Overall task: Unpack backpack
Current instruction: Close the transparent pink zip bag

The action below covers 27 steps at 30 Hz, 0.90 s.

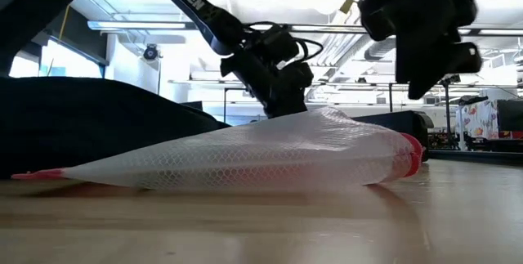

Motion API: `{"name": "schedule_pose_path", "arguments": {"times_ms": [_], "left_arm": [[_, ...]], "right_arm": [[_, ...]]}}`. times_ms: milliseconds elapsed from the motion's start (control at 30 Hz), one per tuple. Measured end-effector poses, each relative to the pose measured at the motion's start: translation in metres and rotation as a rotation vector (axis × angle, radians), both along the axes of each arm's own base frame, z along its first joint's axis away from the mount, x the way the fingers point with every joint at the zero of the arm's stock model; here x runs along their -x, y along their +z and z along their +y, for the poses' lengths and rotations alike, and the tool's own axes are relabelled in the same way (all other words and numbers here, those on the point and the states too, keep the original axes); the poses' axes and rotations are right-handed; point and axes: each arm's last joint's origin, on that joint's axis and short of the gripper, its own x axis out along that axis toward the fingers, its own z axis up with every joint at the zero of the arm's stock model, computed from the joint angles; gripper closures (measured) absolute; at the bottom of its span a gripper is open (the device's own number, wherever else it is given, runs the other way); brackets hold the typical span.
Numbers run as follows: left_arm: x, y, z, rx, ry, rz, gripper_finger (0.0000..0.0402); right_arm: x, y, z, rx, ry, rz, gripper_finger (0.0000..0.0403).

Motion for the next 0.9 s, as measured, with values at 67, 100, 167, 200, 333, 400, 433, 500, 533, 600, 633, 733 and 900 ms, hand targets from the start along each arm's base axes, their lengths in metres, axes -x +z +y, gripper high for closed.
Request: {"name": "schedule_pose_path", "arguments": {"times_ms": [67,100,167,200,333,400,433,500,533,600,633,733,900], "left_arm": [[0.0,0.0,0.002,-0.01,0.008,0.003,0.021],[0.0,-0.003,0.002,-0.021,0.012,0.013,0.021],[0.001,-0.007,0.003,-0.029,0.015,0.034,0.021],[0.002,-0.01,0.002,-0.024,0.014,0.05,0.0211],[0.001,-0.024,0.002,0.007,0.01,0.08,0.0221],[0.0,-0.029,0.0,0.028,-0.004,0.089,0.0232],[0.0,-0.031,-0.001,0.036,-0.006,0.091,0.0239],[-0.001,-0.033,-0.004,0.03,-0.015,0.095,0.026],[-0.003,-0.035,-0.006,0.027,-0.024,0.094,0.0274],[-0.003,-0.036,-0.009,0.022,-0.033,0.102,0.0308],[-0.003,-0.037,-0.01,0.02,-0.033,0.109,0.0329],[-0.004,-0.035,-0.015,0.005,-0.032,0.111,0.0388],[0.002,0.0,-0.027,-0.067,-0.065,0.099,0.0399]], "right_arm": [[0.002,0.0,0.005,-0.004,-0.01,0.002,0.027],[0.003,0.0,0.007,-0.004,-0.016,0.002,0.027],[0.004,0.0,0.011,0.005,-0.026,-0.003,0.027],[0.005,0.0,0.012,0.009,-0.033,-0.005,0.027],[0.006,0.0,0.015,0.012,-0.032,-0.007,0.027],[0.006,0.0,0.015,0.016,-0.034,-0.012,0.027],[0.006,0.0,0.015,0.017,-0.034,-0.011,0.027],[0.006,0.0,0.015,0.018,-0.035,-0.012,0.027],[0.006,0.0,0.015,0.017,-0.035,-0.013,0.027],[0.005,0.0,0.015,0.021,-0.037,-0.017,0.027],[0.005,0.0,0.015,0.022,-0.038,-0.018,0.027],[0.005,0.0,0.014,0.051,-0.053,-0.031,0.027],[0.01,0.003,0.024,0.123,-0.014,-0.078,0.027]]}}
